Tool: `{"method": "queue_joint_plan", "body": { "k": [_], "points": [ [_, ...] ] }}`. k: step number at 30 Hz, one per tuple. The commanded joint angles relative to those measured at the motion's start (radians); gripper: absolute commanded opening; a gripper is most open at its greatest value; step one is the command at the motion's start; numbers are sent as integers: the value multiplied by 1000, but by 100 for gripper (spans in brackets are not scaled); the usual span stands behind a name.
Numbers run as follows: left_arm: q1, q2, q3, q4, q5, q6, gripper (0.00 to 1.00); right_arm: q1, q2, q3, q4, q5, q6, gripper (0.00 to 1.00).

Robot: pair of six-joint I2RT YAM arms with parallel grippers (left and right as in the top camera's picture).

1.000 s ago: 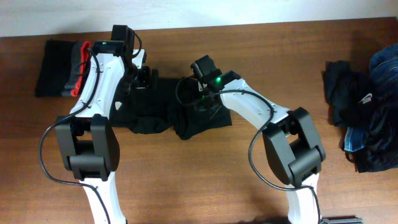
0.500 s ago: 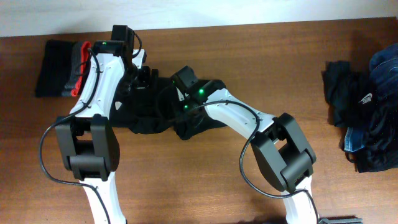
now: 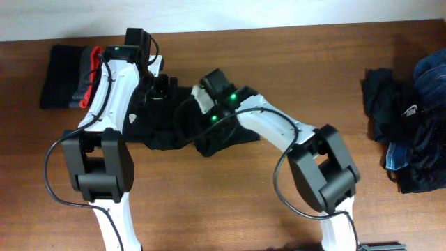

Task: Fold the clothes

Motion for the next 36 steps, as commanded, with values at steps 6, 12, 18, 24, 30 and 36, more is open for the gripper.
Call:
{"method": "queue_joint_plan", "body": {
  "k": [6, 12, 18, 24, 30, 36],
  "points": [
    [0, -34, 23, 2, -3, 12, 99, -31, -200, 25, -174, 260, -13, 4],
    [1, -34, 23, 2, -3, 11, 99, -31, -192, -6, -287, 373, 78, 4],
    [1, -34, 23, 2, -3, 12, 99, -31, -192, -90, -265, 425, 145, 4],
    [1, -34, 23, 2, -3, 12, 99, -29, -191, -172, -168, 402, 145, 4],
    [1, -34, 23, 2, -3, 12, 99, -29, -191, -220, -68, 370, 145, 4],
    [1, -34, 23, 2, -3, 12, 99, -29, -180, -227, -72, 351, 175, 4]
  ]
}}
